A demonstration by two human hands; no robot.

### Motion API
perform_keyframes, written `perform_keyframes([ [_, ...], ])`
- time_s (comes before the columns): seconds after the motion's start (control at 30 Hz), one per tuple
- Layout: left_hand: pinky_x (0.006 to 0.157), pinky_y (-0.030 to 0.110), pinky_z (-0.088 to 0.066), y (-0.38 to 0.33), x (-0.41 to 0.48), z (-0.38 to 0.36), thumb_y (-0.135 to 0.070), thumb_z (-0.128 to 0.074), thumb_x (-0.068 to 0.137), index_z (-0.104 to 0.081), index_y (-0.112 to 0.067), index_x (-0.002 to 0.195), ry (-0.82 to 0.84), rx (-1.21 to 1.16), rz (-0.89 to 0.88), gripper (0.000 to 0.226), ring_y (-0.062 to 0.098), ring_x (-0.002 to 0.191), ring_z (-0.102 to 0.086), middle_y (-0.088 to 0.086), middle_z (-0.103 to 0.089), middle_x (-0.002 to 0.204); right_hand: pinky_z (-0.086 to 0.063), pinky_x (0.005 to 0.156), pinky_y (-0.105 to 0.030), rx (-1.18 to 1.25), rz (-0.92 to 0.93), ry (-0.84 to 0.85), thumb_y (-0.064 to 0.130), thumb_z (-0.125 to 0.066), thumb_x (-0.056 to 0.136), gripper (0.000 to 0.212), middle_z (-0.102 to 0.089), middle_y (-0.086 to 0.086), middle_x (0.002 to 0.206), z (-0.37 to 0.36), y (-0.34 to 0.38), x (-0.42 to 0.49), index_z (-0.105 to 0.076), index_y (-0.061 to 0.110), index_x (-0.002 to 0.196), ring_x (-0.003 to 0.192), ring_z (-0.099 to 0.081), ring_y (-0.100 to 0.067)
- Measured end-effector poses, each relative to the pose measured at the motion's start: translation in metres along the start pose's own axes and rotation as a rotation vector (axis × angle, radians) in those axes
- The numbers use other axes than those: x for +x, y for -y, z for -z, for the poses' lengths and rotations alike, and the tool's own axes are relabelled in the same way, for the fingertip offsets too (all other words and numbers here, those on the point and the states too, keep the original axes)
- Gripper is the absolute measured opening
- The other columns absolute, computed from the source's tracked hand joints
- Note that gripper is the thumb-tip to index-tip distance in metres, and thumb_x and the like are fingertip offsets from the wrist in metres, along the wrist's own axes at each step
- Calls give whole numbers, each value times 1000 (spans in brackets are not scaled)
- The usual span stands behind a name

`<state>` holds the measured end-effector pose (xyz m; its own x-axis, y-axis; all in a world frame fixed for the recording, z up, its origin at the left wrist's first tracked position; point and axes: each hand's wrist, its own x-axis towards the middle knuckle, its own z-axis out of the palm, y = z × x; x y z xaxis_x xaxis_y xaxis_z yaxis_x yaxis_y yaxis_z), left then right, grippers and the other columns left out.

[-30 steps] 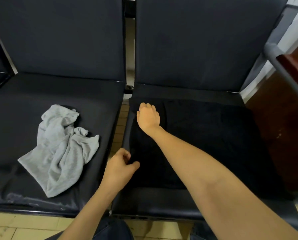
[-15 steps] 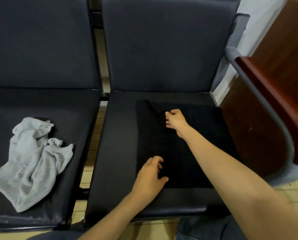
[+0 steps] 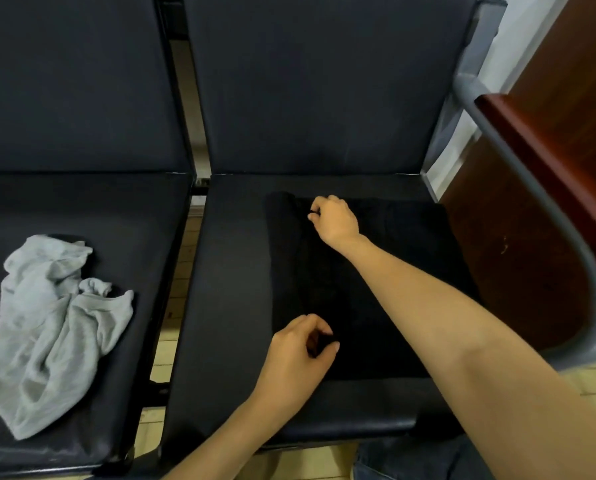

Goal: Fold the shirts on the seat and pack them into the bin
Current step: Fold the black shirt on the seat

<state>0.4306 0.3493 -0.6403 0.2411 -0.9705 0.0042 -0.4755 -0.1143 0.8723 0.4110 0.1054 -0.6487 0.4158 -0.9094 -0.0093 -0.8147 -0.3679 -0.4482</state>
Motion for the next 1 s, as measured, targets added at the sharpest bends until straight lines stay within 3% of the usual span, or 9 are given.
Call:
perform_keyframes([
  [0.1, 71, 24, -51, -2, 0, 1, -23, -73, 81, -62, -19, 89, 75, -51, 39, 14, 12, 79, -58, -5, -61, 87, -46, 87, -33, 324, -210, -114, 25, -50, 97, 27, -65, -17, 112, 9, -3, 16, -64, 4, 110, 108, -60, -32],
  [0.23, 73, 21, -54, -4, -1, 3, -31, -77, 77, -66, -20, 98, 170, -197, 150, 27, 6, 83, -63, -5, -63, 95, -41, 89, -30, 485, -413, -176, 23, -42, 101, 37, -52, -16, 131, 21, -15, 15, -45, 4, 133, 119, -52, -31],
  [0.37, 92, 27, -47, 31, 13, 22, -30, -63, 88, -67, -9, 108, -203, 271, -177, 29, 12, 107, -54, 3, -60, 113, -30, 103, -33, 265, -17, -235, 16, -47, 98, 37, -51, -22, 130, 12, -12, -23, -47, -1, 131, 122, -44, -37],
  [0.47, 107, 46, -39, 48, 8, 15, -37, -41, 98, -58, -6, 127, -74, 632, -212, 46, 25, 132, -37, 11, -53, 135, -29, 109, -40, 77, 266, -150, 28, -44, 97, 44, -53, -21, 132, -12, -1, -57, -53, 2, 130, 128, -42, -40],
  [0.57, 109, 50, -22, 53, -6, 5, -55, -12, 99, -45, -12, 139, 129, 854, -173, 67, 23, 138, -26, 8, -43, 146, -2, 118, -48, -157, 234, 189, 47, -25, 101, 56, -11, -3, 160, -25, 3, -86, -17, 25, 152, 148, 1, -28],
  [0.67, 107, 52, -19, 54, -11, 5, -61, -11, 98, -39, -11, 142, 224, 893, -58, 72, 29, 138, -30, 8, -39, 148, 12, 116, -51, -292, 158, 307, 58, -11, 98, 60, 13, 8, 159, -27, -5, -88, 6, 36, 151, 145, 21, -25],
  [0.77, 111, 55, -22, 50, -9, 8, -67, -1, 93, -30, -12, 147, 280, 915, 40, 82, 31, 139, -30, 9, -30, 153, 13, 114, -54, -290, 120, 361, 63, -11, 96, 64, 18, 8, 158, -24, 0, -80, 10, 37, 150, 144, 23, -28],
  [0.9, 110, 51, 15, 43, -3, 15, -79, 36, 55, 35, -28, 138, 358, 877, 93, 97, 22, 138, 31, -4, 38, 146, 10, 114, -53, -136, 145, 265, 55, -19, 99, 60, 6, 5, 161, -8, -2, -87, 3, 35, 151, 146, 14, -25],
  [1.0, 112, 54, 16, 31, 2, 25, -70, -2, 86, 24, -36, 145, 430, 904, 146, 74, 24, 136, 35, -1, 34, 151, 10, 114, -52, -226, 187, 224, 52, -18, 100, 58, 2, 4, 161, -4, -16, -110, -1, 33, 152, 147, 14, -21],
])
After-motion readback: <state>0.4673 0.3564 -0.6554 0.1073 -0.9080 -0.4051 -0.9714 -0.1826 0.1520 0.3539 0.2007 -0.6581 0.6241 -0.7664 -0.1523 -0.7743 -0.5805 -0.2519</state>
